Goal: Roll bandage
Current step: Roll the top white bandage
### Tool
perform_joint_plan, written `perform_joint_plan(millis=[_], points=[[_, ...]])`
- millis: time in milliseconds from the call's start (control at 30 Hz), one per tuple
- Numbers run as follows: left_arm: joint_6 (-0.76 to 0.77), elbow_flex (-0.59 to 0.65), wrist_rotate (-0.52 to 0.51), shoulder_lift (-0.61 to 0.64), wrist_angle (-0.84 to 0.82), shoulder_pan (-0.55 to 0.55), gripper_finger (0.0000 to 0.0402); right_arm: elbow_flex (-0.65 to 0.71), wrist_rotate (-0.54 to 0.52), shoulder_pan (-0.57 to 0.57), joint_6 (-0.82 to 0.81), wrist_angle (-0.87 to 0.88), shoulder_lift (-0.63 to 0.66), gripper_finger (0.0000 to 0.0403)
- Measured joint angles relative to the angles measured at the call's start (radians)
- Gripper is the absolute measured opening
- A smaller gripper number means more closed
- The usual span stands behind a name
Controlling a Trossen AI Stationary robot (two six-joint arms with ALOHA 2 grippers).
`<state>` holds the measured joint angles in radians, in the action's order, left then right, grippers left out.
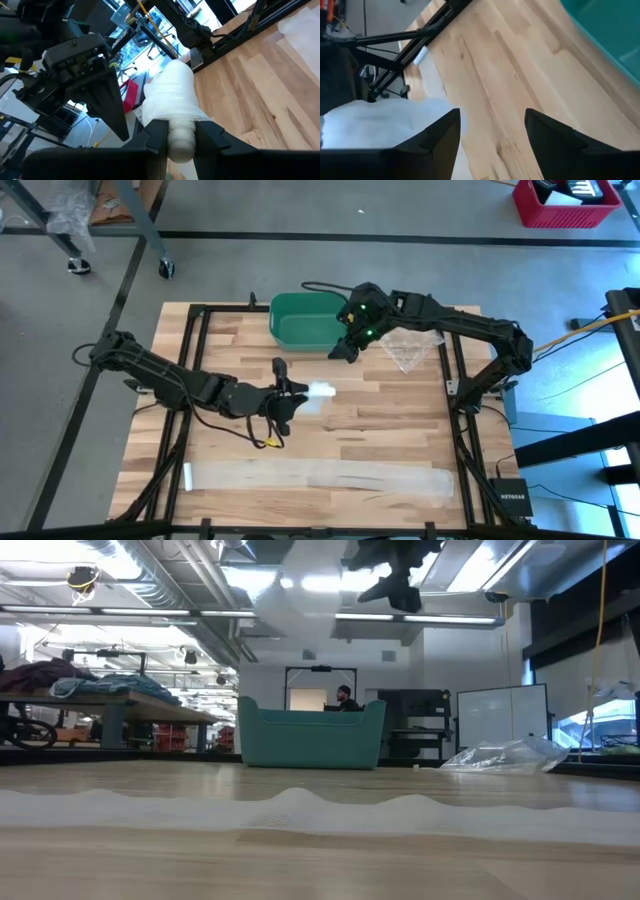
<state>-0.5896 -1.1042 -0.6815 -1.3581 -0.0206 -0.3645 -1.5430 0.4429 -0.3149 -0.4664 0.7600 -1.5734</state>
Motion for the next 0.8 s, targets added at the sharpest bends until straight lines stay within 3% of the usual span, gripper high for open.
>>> perform_joint_plan(millis=[233, 400, 500, 633, 800], points=[[0.071, -0.001, -0.001, 0.007, 0.011, 0.0, 0.0054, -0.04, -0.04, 0.0, 0.123, 0.138, 0.071, 0.0225], [0.185, -0.008, 0.04, 0.047, 0.013, 0.005, 0.0054, 0.017, -0.229, 0.031, 0.227, 0.187, 0.209, 0.0225], [0.251, -0.008, 0.091, 0.08, 0.031, 0.009, 0.0054, 0.157, -0.248, 0.072, 0.287, 0.036, 0.323, 0.0225], [0.3, -0.009, 0.102, 0.096, 0.09, 0.011, 0.0054, 0.45, -0.266, 0.167, 0.371, -0.393, 0.487, 0.0225], [0.299, -0.009, 0.104, 0.092, 0.153, 0.026, 0.0054, 0.727, -0.296, 0.24, 0.367, -0.777, 0.554, 0.0225]])
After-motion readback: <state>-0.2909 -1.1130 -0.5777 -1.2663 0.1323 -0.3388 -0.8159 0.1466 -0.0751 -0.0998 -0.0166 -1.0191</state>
